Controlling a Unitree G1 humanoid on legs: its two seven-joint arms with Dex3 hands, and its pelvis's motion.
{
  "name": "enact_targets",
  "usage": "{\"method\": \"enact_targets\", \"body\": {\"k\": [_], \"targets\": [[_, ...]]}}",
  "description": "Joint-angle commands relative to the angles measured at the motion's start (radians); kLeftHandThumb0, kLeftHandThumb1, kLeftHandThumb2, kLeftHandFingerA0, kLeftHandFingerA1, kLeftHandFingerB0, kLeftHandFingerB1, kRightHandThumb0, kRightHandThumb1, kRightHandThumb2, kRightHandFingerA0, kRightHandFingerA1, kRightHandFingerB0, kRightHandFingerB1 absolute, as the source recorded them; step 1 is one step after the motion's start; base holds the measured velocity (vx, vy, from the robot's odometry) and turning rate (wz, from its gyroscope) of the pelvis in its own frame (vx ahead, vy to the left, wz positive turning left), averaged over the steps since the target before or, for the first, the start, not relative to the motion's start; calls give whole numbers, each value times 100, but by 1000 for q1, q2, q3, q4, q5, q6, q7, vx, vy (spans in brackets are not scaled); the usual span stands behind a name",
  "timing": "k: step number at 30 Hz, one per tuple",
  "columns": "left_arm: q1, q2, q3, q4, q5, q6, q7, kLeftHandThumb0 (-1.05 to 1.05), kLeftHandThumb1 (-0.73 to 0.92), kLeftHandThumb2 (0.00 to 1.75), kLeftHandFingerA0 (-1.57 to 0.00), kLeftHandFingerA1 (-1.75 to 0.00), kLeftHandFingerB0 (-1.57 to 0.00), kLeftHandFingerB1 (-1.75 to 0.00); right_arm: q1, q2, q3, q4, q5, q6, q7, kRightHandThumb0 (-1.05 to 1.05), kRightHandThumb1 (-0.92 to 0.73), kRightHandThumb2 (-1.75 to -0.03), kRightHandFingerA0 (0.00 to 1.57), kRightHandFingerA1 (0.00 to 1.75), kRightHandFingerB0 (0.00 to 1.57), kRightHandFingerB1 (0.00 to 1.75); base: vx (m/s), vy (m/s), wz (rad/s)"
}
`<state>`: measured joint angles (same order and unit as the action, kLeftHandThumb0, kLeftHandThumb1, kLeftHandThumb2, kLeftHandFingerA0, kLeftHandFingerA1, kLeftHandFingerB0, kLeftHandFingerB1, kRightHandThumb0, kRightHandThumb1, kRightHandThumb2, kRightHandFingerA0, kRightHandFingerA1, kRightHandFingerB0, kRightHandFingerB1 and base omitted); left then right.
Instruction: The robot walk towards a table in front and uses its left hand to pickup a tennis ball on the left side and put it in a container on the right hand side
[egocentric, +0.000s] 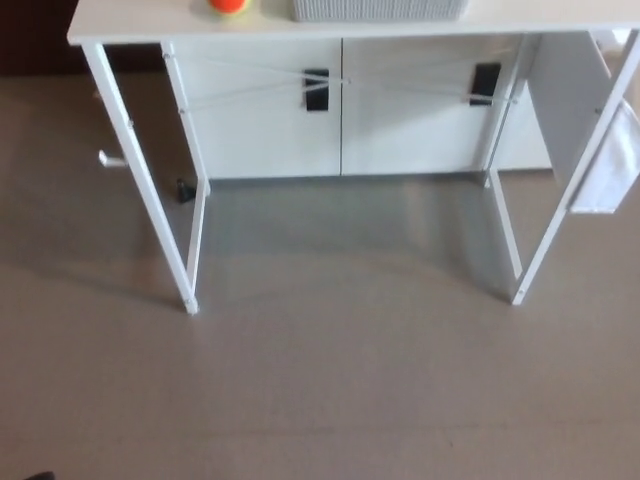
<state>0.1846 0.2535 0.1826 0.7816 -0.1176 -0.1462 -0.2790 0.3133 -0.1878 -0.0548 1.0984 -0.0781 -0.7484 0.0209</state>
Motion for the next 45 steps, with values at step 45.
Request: {"method": "enact_targets", "body": {"k": [45], "targets": [[96, 110, -14, -166, 33, -65, -28, -10, 41, 86, -26, -54, -16, -48, 12, 105, -5, 47, -5, -49, -6, -66, -84, -81, 10, 59, 3, 15, 297, 25, 2]]}}
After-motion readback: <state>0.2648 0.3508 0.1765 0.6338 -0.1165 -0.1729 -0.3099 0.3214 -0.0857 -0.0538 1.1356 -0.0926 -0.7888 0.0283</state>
